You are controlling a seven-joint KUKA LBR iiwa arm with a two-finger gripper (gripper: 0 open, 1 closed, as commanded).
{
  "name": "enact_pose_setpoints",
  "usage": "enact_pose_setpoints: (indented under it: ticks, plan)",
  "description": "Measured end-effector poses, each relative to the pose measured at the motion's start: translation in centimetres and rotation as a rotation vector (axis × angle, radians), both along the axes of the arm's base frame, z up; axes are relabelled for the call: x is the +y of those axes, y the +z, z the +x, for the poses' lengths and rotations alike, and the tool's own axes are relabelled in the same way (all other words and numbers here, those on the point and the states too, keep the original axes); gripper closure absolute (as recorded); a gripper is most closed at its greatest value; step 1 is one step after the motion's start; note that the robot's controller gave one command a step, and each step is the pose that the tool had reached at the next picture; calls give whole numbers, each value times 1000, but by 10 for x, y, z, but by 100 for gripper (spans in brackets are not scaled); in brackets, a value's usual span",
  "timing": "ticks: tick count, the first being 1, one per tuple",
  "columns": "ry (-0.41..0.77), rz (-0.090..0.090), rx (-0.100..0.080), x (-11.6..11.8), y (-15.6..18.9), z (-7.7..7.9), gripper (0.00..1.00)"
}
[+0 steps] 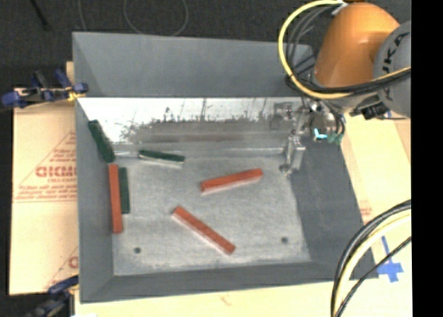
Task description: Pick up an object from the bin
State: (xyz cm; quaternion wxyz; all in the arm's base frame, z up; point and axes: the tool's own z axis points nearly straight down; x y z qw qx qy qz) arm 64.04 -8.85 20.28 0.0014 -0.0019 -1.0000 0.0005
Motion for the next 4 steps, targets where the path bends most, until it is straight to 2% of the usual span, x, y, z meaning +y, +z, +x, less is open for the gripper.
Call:
enact_pose_setpoints:
  ticks: [1, 2, 3, 4]
  plan:
    - [-72, 3, 0, 56, -119, -9, 0]
    - [-72, 0, -8, 53, -114, -6, 100]
    - [-71, -1, -8, 53, -114, -6, 0]
    - [-23, 0, -11, 66, -132, 3, 0]
